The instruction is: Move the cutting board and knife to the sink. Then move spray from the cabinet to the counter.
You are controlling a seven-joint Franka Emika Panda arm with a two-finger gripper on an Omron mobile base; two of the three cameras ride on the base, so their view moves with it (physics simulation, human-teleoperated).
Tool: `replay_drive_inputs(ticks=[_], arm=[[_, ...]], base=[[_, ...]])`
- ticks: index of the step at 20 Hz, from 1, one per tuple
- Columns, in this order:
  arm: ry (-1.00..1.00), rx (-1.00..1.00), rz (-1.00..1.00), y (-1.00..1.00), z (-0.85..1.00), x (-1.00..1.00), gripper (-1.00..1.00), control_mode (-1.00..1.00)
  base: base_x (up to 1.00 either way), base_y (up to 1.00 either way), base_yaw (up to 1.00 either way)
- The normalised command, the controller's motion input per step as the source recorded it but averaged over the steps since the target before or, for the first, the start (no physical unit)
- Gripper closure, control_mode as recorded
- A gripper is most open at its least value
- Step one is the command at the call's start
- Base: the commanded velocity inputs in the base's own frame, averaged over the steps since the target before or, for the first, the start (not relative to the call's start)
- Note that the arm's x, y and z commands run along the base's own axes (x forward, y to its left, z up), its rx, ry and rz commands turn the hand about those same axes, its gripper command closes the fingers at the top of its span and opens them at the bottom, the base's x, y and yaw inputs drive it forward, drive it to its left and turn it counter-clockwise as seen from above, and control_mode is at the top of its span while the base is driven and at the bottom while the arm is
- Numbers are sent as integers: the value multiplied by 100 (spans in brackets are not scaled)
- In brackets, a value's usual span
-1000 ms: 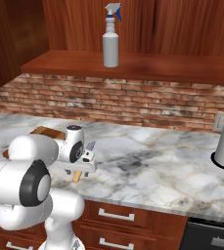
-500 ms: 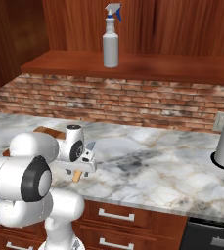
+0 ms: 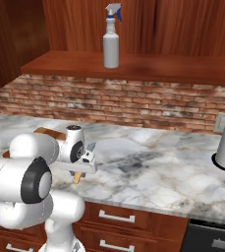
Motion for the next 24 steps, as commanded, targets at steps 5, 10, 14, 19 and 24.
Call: replay_drive_inputs(ticks=[5,10,14,19,24], arm=[[-16,0,-12,11,87,0,100,-100],[-18,0,-27,7,100,-45,100,-100],[-10,0,-51,0,73,-100,100,-100],[-39,-1,-49,2,94,-100,100,-100],[-60,-7,-32,29,79,-71,100,-100]], base=[[0,0,0],[0,0,0],[0,0,0],[0,0,0],[0,0,0]])
